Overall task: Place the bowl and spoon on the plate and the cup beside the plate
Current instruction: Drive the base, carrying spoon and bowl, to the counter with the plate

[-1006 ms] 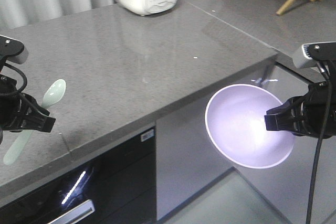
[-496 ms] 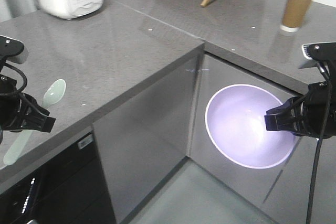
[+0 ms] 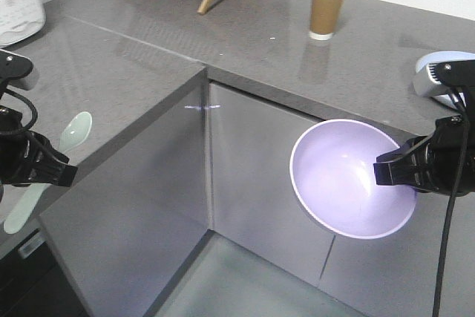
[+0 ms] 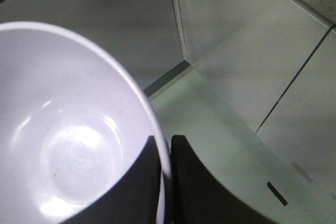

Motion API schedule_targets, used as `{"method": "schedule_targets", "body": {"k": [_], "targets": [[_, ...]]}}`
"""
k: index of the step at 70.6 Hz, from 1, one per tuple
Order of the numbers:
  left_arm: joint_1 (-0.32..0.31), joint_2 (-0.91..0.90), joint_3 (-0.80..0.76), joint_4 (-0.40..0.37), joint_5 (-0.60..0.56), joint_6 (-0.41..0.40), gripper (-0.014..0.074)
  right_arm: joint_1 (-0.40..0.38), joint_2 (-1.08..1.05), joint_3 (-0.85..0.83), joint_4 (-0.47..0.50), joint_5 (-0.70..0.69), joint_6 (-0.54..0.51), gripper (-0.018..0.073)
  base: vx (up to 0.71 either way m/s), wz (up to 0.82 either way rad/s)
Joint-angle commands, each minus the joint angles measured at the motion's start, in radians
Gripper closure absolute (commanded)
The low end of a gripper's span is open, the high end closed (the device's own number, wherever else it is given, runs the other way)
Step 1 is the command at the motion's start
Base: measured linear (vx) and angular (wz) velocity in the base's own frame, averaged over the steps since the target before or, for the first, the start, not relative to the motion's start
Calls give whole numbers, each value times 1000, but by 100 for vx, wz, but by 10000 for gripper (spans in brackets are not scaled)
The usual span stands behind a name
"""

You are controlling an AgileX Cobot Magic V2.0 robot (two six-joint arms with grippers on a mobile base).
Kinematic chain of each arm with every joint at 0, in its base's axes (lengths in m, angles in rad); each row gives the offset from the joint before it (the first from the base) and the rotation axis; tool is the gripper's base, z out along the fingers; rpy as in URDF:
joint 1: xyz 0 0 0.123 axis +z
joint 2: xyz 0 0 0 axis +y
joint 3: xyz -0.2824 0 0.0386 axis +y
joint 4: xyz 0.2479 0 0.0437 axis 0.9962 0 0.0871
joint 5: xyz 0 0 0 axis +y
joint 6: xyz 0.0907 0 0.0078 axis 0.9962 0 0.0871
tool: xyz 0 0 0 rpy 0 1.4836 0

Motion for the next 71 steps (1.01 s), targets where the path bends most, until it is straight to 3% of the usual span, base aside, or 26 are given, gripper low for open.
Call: {"method": "schedule_targets", "body": {"k": [1, 71], "targets": [[-4, -26, -22, -18, -50, -4, 517, -2, -24, -24, 22, -51, 1, 562, 10, -37], [-4, -26, -22, -18, -50, -4, 517, -2, -24, -24, 22, -51, 1, 562, 11, -32]]}}
